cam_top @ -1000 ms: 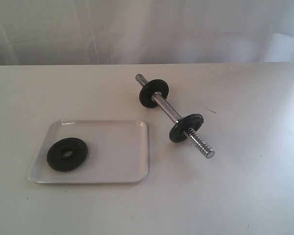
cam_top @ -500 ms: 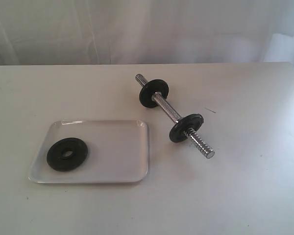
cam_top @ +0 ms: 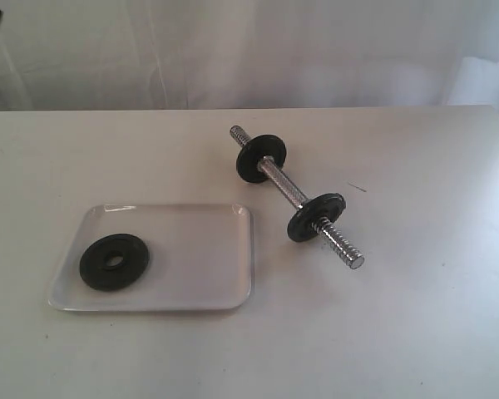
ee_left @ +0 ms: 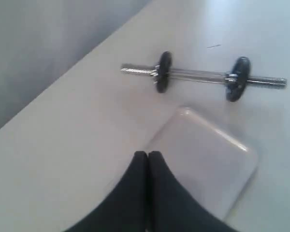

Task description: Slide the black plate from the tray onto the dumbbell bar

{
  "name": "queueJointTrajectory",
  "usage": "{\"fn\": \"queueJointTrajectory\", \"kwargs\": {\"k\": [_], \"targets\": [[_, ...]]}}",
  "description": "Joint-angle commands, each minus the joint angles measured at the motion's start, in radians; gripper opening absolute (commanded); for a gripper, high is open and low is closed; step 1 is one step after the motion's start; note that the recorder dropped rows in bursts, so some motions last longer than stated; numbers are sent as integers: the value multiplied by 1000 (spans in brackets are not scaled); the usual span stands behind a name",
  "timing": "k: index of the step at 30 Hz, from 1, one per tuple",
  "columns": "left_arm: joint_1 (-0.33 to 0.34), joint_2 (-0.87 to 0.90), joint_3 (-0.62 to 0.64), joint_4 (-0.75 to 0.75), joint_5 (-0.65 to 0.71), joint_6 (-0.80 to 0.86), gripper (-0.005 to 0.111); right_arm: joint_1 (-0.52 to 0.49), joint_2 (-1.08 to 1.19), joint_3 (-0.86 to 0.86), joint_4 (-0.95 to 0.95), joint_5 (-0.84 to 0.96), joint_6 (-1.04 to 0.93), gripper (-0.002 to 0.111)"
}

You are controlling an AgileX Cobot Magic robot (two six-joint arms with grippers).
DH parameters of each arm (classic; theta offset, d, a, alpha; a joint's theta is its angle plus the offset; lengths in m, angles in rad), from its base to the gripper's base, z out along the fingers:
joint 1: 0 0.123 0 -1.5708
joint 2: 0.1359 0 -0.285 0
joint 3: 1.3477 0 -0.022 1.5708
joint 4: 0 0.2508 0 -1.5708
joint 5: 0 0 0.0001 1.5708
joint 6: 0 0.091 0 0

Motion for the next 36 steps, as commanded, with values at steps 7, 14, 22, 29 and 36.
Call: {"fn": "queueJointTrajectory", "kwargs": {"k": [7, 14, 22, 29, 36], "targets": [[-239, 245, -14, -50, -92, 428, 0, 2, -6, 2, -6, -2, 10, 0], [-423, 412, -14, 27, -297, 546, 13, 2, -6, 2, -6, -2, 10, 0], [-591, 601, -14, 237, -611, 678, 60, 2, -6, 2, -6, -2, 10, 0], [-650, 780, -112, 244, -666, 743, 60, 2, -6, 2, -6, -2, 10, 0], [-649, 903, -234, 342, -664, 745, 60, 2, -6, 2, -6, -2, 10, 0]]}}
